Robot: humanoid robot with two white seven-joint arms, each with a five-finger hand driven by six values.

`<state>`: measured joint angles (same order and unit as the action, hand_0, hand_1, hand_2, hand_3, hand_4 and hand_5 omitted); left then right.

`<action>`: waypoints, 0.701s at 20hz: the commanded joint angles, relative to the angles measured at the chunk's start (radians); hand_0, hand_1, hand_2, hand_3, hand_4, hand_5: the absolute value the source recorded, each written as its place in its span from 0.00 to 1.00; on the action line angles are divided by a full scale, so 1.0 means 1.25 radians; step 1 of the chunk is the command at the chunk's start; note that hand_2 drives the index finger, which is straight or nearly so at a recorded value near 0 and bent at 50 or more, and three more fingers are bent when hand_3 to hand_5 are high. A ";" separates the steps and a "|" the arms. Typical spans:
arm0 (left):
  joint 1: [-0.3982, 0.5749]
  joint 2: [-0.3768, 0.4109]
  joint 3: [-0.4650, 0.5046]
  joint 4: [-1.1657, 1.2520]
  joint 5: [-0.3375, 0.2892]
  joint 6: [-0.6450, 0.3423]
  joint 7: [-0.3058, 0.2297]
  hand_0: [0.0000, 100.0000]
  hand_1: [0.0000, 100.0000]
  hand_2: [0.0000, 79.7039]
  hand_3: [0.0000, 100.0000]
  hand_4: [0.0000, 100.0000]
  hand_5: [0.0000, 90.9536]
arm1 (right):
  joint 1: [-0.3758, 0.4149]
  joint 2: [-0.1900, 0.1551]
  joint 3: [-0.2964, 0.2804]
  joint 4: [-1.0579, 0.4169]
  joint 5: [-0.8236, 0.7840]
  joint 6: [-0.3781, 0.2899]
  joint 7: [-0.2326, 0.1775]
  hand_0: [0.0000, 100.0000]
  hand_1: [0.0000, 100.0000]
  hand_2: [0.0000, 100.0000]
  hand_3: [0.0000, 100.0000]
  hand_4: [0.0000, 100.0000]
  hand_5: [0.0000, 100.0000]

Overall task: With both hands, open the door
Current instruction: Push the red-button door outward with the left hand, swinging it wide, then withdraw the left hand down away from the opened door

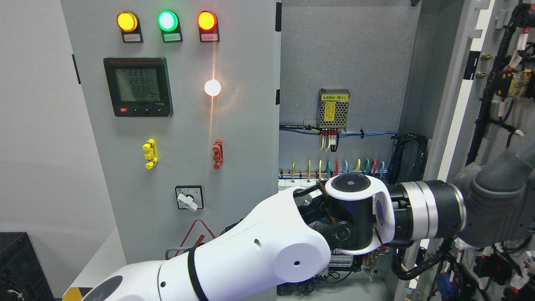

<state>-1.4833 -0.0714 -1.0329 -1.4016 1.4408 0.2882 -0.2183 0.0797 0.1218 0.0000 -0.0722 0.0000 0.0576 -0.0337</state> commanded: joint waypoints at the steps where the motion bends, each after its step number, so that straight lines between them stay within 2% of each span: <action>1: 0.020 0.175 0.007 -0.174 0.030 0.000 -0.005 0.00 0.00 0.00 0.00 0.00 0.00 | 0.000 0.001 -0.005 0.000 -0.007 -0.001 0.000 0.00 0.00 0.00 0.00 0.00 0.00; 7: 0.107 0.370 0.035 -0.294 0.058 0.001 -0.009 0.00 0.00 0.00 0.00 0.00 0.00 | 0.000 -0.001 -0.005 0.000 -0.007 0.001 0.000 0.00 0.00 0.00 0.00 0.00 0.00; 14: 0.260 0.620 0.064 -0.366 0.052 0.001 -0.008 0.00 0.00 0.00 0.00 0.00 0.00 | 0.000 -0.001 -0.006 0.000 -0.007 -0.001 0.000 0.00 0.00 0.00 0.00 0.00 0.00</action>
<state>-1.2844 0.3169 -0.9913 -1.6796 1.5047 0.2897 -0.2305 0.0797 0.1216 0.0000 -0.0722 0.0000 0.0578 -0.0337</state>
